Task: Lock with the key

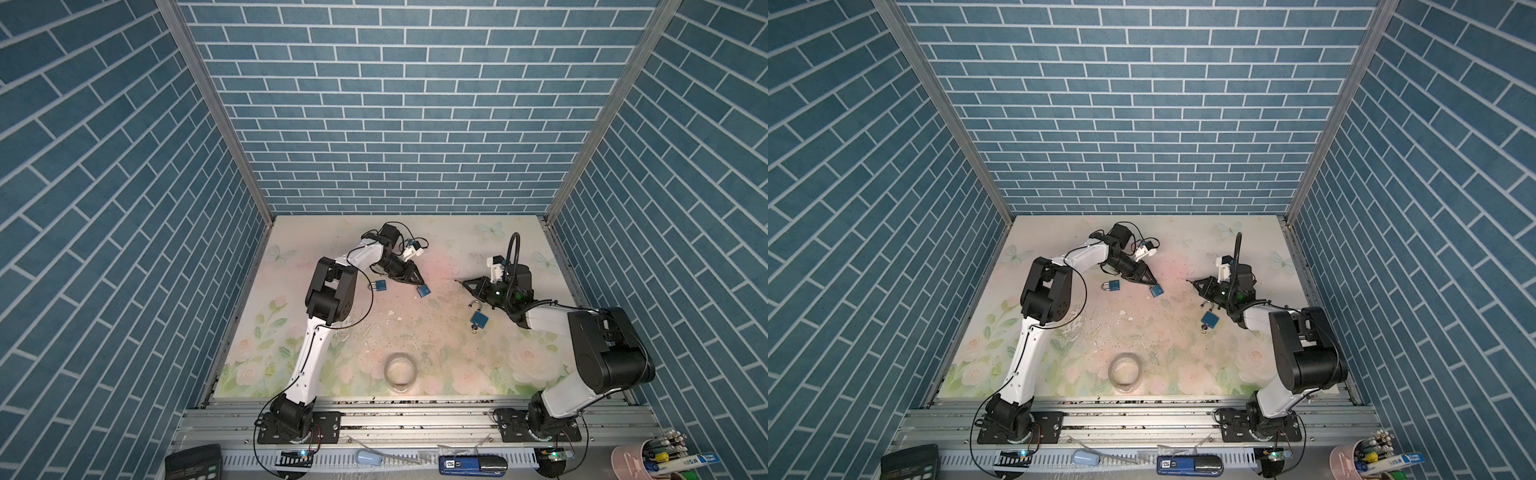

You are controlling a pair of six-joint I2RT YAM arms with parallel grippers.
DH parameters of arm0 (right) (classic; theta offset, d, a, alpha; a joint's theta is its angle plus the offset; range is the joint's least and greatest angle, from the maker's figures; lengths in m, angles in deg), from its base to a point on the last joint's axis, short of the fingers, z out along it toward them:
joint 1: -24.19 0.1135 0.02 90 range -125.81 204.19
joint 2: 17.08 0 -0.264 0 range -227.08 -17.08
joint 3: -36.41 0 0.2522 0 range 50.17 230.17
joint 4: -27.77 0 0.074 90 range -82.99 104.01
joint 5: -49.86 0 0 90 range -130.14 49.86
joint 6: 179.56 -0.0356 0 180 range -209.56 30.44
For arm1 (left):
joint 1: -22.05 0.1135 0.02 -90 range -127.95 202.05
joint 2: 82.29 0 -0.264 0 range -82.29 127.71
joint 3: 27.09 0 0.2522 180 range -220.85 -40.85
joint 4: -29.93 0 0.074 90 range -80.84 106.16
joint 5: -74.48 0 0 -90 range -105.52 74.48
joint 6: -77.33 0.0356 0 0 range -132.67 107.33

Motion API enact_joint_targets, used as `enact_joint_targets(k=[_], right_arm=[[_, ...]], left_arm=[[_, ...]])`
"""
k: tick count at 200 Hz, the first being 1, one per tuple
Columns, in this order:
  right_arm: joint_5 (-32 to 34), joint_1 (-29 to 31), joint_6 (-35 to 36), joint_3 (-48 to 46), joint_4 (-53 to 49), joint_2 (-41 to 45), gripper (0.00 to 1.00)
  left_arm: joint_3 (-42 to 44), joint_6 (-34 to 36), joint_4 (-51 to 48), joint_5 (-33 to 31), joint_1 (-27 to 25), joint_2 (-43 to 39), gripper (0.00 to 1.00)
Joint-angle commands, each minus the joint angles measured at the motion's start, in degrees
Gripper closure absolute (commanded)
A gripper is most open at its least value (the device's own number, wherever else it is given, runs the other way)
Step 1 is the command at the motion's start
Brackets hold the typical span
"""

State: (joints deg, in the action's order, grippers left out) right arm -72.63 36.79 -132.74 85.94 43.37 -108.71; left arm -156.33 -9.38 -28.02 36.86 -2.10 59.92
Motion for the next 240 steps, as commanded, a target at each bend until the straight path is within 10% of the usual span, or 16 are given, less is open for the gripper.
enact_joint_targets(k=[1, 130, 240], right_arm=[[2.74, 0.9, -1.96, 1.11, 2.55, -1.06, 1.0], [10.28, 6.78, -3.48, 7.9, -1.35, -7.67, 1.0], [19.64, 13.05, -6.19, 17.26, -7.09, -17.3, 1.0]], left_arm=[[-1.47, -0.13, -1.31, -2.3, 0.32, 1.21, 0.65], [1.07, -7.26, 3.94, -16.1, 2.67, -7.94, 0.41], [31.8, -21.88, 31.68, -28.63, 2.54, -40.02, 0.36]])
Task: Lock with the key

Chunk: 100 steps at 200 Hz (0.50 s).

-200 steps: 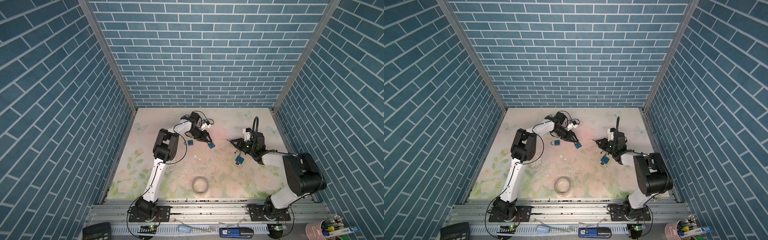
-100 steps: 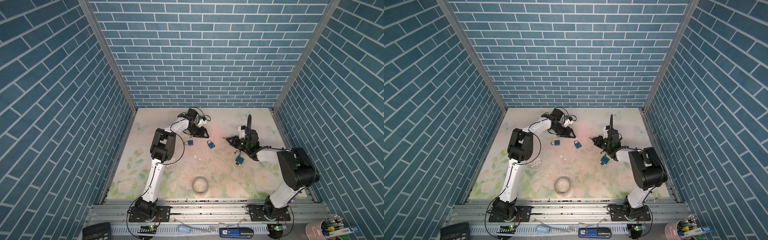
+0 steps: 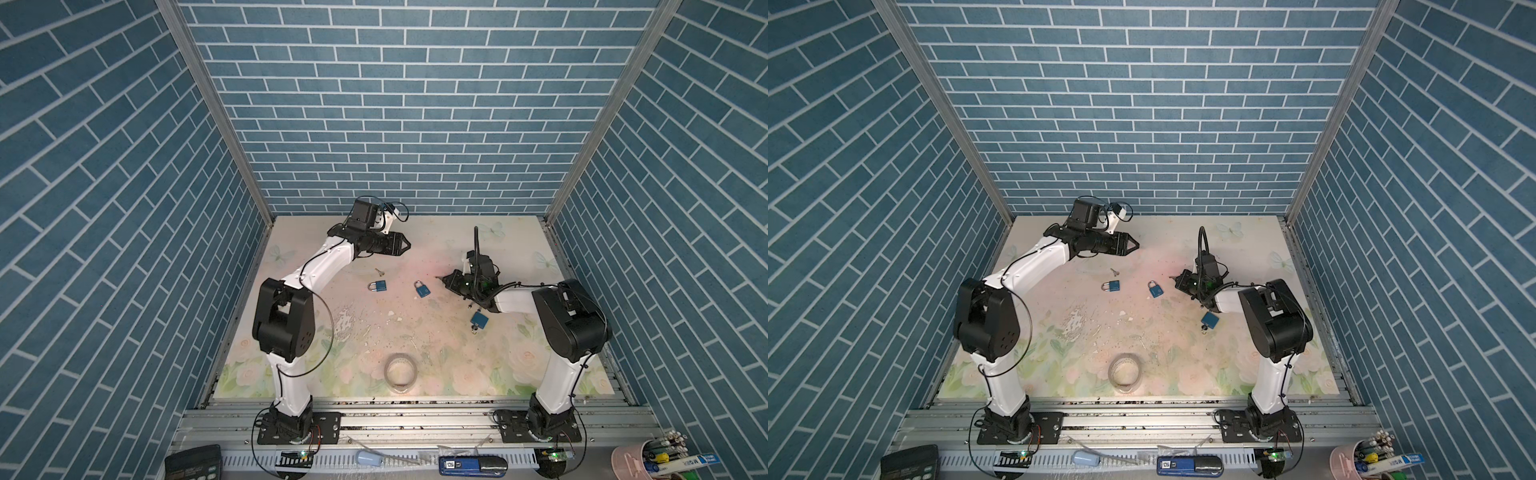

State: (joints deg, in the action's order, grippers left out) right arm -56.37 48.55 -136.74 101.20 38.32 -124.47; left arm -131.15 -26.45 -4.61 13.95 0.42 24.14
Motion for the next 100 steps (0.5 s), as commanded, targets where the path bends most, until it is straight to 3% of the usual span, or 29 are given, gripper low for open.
enact_joint_targets(k=[1, 42, 70, 100], right_arm=[[3.43, 1.3, -2.2, 2.03, -2.02, -1.61, 1.0], [4.2, 3.29, -2.57, 4.77, -3.67, -4.09, 1.0], [5.88, 4.46, -3.11, 5.74, -5.33, -4.82, 1.0], [6.38, 5.08, -3.96, 5.83, -5.41, -5.6, 1.0]], left_arm=[[6.89, -4.92, 8.41, -5.91, 0.01, -4.49, 0.36], [12.24, -8.69, 10.94, -7.22, 0.05, -7.57, 0.33], [16.07, -10.5, 14.93, -4.87, 0.09, -9.33, 0.3], [20.46, -11.2, 23.76, 4.75, 0.12, -11.48, 0.28]])
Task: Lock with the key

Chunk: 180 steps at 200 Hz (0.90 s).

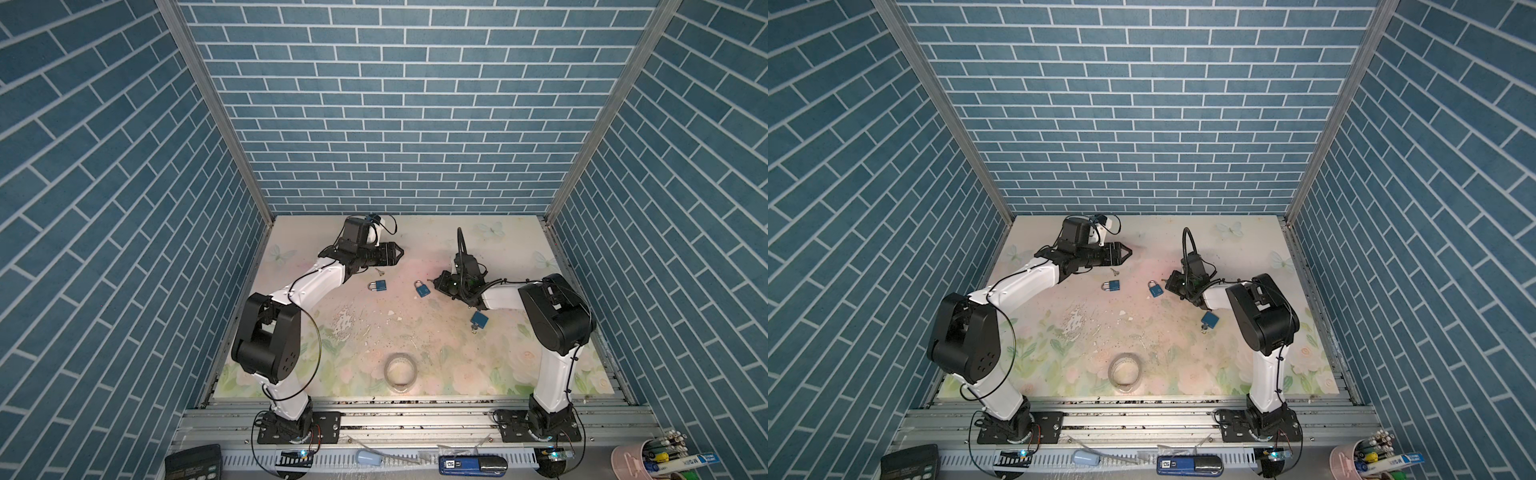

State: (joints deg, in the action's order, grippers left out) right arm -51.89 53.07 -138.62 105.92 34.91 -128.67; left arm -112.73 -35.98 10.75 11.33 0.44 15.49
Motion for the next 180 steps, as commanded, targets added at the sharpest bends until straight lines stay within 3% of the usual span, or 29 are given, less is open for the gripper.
enact_joint_targets(k=[1, 39, 130, 165, 180], right_arm=[[1.9, 0.56, -2.09, 1.12, -2.01, -1.47, 1.0], [2.56, 1.26, -2.7, 1.65, -2.78, -2.32, 0.99], [5.25, 1.97, -2.37, 1.17, -7.53, 0.12, 0.81], [6.24, 1.97, -2.36, 0.48, -8.84, 1.24, 0.61], [6.39, 1.94, -1.73, 0.45, -10.41, 2.26, 0.42]], left_arm=[[2.11, -1.79, 8.62, 7.66, 0.13, -2.84, 0.28], [5.33, -5.39, 16.97, 15.29, 0.11, -3.93, 0.24], [6.39, 5.33, 8.34, 13.66, -0.02, -10.11, 0.21], [6.22, 7.24, 6.04, 13.02, -0.38, -11.28, 0.2], [6.68, 7.23, 5.67, 11.66, -0.48, -11.59, 0.16]])
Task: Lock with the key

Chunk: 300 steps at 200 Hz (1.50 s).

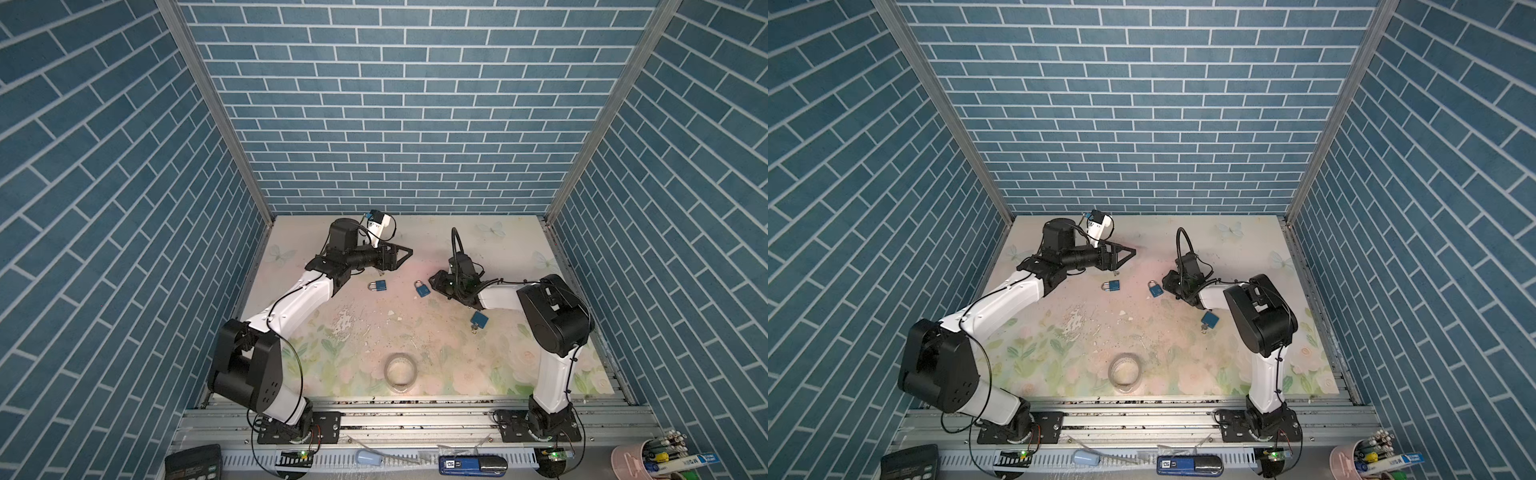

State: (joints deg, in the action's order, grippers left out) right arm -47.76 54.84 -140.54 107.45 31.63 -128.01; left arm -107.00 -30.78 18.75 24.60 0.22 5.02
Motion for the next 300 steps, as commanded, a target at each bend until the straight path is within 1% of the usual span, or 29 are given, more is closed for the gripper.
enact_joint_targets(k=[1, 2, 3, 6, 15, 22, 26, 30, 34, 65, 94, 114, 125, 132, 154, 165, 180, 187, 196, 207, 215, 222, 233, 250, 261, 273, 279, 286, 300], right_arm=[[2.26, 0.18, 0.23, -1.1, -7.28, 1.69, 0.41], [2.87, 0.23, 0.34, -1.06, -7.4, 1.78, 0.4], [3.27, 0.21, 0.39, -1.09, -7.59, 1.86, 0.38], [3.7, 0.27, 0.53, -1.11, -7.99, 2.05, 0.33], [4.28, 0.21, 0.86, -1.22, -8.96, 2.89, 0.24], [4.86, 0.28, 1.02, -1.34, -9.78, 3.6, 0.22], [5.05, 0.24, 1.21, -1.42, -10.23, 4.01, 0.15], [5.46, 0.25, 1.34, -1.41, -10.86, 4.38, 0.05], [5.71, 0.26, 1.48, -1.46, -11.46, 4.82, 0.02], [6.38, 0.24, 4.07, -0.85, -16.0, 8.09, 0.02], [9.43, 0.2, 6.43, -0.03, -21.61, 12.65, 0.01], [11.27, 0.18, 8.68, 1.42, -25.9, 16.01, 0.01], [13.18, 0.18, 9.17, 2.37, -29.46, 17.88, 0.01], [14.37, 0.17, 9.32, 2.86, -31.62, 19.07, 0.01], [21.08, 0.2, 7.58, 4.54, -40.08, 22.26, 0.01], [24.34, 0.21, 6.34, 4.56, -43.33, 23.7, 0.01], [28.84, 0.2, 3.37, 2.99, -46.26, 26.75, 0.01], [30.56, 0.22, 2.28, 1.6, -46.84, 28.58, 0.01], [32.42, 0.19, 0.54, -0.36, -47.88, 31.05, 0.01], [34.71, 0.2, -1.55, -2.81, -49.24, 34.15, 0.01], [35.68, 0.19, -2.05, -4.49, -50.55, 36.48, 0.01], [36.92, 0.15, -2.4, -5.28, -52.67, 38.19, 0.01], [38.16, 0.18, -2.07, -5.87, -56.59, 40.23, 0.01], [40.58, 0.09, -1.73, -4.92, -64.36, 42.54, 0.01], [41.77, 0.02, -1.97, -4.02, -68.72, 43.59, 0.01], [43.79, 0.02, -3.78, -3.09, -73.59, 44.82, 0.01], [44.12, 0.01, -3.81, -2.88, -75.0, 45.66, 0.01], [44.22, -0.06, -3.69, -3.09, -75.85, 47.04, 0.01], [44.05, -0.08, -3.68, -4.0, -76.44, 50.17, 0.01]], left_arm=[[1.03, 2.02, -2.28, -1.66, -0.25, -1.15, 0.11], [1.11, 2.02, -2.17, -1.69, -0.29, -1.2, 0.06], [1.16, 2.02, -2.12, -1.7, -0.26, -1.23, 0.03], [1.31, 2.02, -1.99, -1.85, -0.24, -1.45, 0.01], [1.99, 1.94, -1.49, -2.36, -0.27, -1.91, 0.0], [2.73, 1.81, -0.92, -3.0, -0.24, -2.54, 0.0], [3.13, 1.76, -0.79, -3.63, -0.25, -2.85, 0.0], [3.41, 1.68, -0.79, -4.26, -0.25, -3.12, 0.0], [3.56, 1.58, -0.97, -4.84, -0.26, -3.33, 0.0], [3.44, 2.05, -4.63, -9.02, -0.27, -3.77, 0.0], [2.28, 2.4, -10.56, -11.9, -0.87, -2.82, 0.0], [0.83, 0.09, -14.81, -11.41, -1.03, -1.66, 0.0], [-1.08, -0.32, -18.37, -10.22, -1.31, -0.5, 0.01], [-2.18, -0.31, -20.51, -10.59, -1.92, -0.19, 0.0], [-3.69, 0.94, -25.53, -15.8, -5.59, -1.04, 0.0], [-4.47, 1.42, -27.15, -17.02, -7.37, -0.97, 0.01], [-6.99, 2.29, -31.23, -21.69, -10.2, 0.74, 0.0], [-8.67, 2.32, -33.98, -25.57, -11.71, 1.99, 0.01], [-10.44, 1.54, -37.23, -32.3, -14.35, 3.4, 0.0], [-10.65, 0.78, -38.54, -40.09, -18.29, 3.97, 0.01], [-10.47, 0.12, -38.96, -44.75, -21.2, 4.05, 0.01], [-11.01, -0.89, -39.93, -47.0, -23.14, 4.61, 0.0], [-12.3, -2.57, -41.14, -46.88, -24.81, 5.57, 0.0], [-14.59, -5.29, -42.67, -42.72, -25.37, 7.33, 0.0], [-16.6, -6.51, -43.7, -41.33, -25.59, 8.82, 0.0], [-18.73, -8.56, -44.72, -42.99, -26.35, 10.32, 0.01], [-19.16, -8.89, -44.37, -42.73, -26.71, 10.87, 0.0], [-19.48, -9.05, -43.45, -42.49, -27.43, 11.34, 0.0], [-20.76, -9.47, -42.55, -43.98, -29.21, 12.36, 0.0]])
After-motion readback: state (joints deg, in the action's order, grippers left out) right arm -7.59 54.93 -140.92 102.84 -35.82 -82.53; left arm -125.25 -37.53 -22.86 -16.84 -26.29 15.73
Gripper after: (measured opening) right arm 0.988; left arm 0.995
